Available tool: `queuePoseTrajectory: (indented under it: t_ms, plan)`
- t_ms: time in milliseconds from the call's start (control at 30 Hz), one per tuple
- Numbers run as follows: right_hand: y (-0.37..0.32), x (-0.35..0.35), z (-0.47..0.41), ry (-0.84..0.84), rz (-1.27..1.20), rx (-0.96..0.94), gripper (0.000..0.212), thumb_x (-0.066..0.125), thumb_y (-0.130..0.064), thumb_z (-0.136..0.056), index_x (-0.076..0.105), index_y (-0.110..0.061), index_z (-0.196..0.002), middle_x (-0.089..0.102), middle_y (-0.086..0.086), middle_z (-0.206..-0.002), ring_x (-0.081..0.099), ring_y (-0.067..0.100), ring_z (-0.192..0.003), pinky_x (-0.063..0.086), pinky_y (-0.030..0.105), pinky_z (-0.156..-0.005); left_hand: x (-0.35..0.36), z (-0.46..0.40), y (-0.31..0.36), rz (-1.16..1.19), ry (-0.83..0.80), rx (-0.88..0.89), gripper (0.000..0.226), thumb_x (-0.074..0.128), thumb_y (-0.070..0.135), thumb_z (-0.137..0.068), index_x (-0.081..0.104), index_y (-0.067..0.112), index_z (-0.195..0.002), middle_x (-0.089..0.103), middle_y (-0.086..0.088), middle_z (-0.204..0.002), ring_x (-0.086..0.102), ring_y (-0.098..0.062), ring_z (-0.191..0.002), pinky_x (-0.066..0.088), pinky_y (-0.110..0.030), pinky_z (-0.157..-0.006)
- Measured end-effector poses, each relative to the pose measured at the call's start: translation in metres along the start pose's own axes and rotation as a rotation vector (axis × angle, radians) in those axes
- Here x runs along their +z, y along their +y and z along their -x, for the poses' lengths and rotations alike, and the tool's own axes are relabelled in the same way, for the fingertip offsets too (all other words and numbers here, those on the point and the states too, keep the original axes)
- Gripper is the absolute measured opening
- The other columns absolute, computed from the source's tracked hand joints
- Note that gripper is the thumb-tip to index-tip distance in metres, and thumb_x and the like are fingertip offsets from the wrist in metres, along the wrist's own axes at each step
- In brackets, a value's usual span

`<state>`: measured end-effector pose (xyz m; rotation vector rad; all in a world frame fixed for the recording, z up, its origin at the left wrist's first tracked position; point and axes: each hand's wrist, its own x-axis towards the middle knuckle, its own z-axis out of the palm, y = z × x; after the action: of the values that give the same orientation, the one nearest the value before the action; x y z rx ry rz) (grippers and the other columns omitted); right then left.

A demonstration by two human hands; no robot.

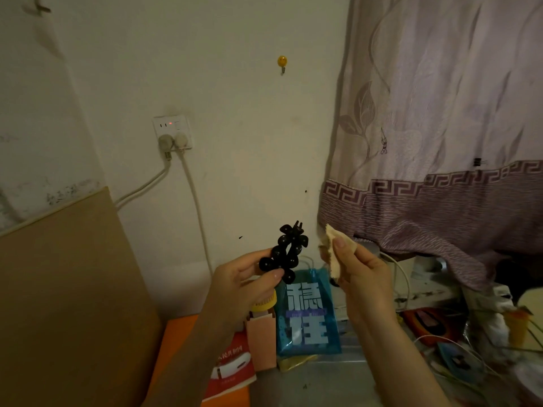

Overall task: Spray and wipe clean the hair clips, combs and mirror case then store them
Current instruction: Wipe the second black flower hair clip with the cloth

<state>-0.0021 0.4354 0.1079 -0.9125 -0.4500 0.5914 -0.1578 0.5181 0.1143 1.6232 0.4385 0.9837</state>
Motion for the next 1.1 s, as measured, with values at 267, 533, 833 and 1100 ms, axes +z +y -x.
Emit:
queuePoseTrajectory:
  t_ms: [267,533,833,1100]
  plan:
    - [0.011,0.006,0.014,-0.084,0.032,0.056,0.035,0.069,-0.022,-0.071,0.072,-0.002,-0.1,0.074,0.015,-0.083,0.069,0.02,-0.067,0.057,0.028,-0.057,0.007,0.006,-0.012,-0.056,-0.112,-0.077,0.027,0.07,0.012,-0.081,0.07,0.027,-0.103,0.074,0.0,-0.1,0.07,-0.02,-0.095,0.058,-0.033,-0.079]
    - [0.01,-0.022,0.003,0.046,0.069,0.041,0.017,0.065,-0.013,-0.083,0.072,-0.005,-0.096,0.073,0.006,-0.076,0.067,0.01,-0.064,0.052,0.018,-0.054,-0.003,0.017,-0.017,-0.101,-0.239,-0.076,0.03,0.07,0.024,-0.072,0.073,0.047,-0.09,0.075,0.01,-0.097,0.07,-0.008,-0.092,0.054,-0.015,-0.07]
    - [0.013,-0.039,0.012,-0.118,0.144,0.212,0.038,0.068,-0.023,-0.067,0.071,-0.001,-0.098,0.073,0.016,-0.089,0.07,0.019,-0.074,0.057,0.026,-0.061,0.003,0.015,-0.034,-0.101,-0.362,-0.151,0.049,0.071,-0.001,-0.078,0.074,0.046,-0.091,0.074,0.012,-0.1,0.069,-0.005,-0.095,0.053,-0.014,-0.074]
    - [0.014,-0.046,0.018,-0.022,0.019,0.159,0.028,0.067,-0.015,-0.067,0.07,-0.003,-0.092,0.074,0.008,-0.076,0.069,0.013,-0.061,0.052,0.021,-0.049,0.009,0.01,-0.046,-0.052,-0.207,-0.219,0.03,0.072,0.003,-0.077,0.071,0.013,-0.106,0.075,0.003,-0.097,0.07,-0.013,-0.093,0.058,-0.025,-0.076]
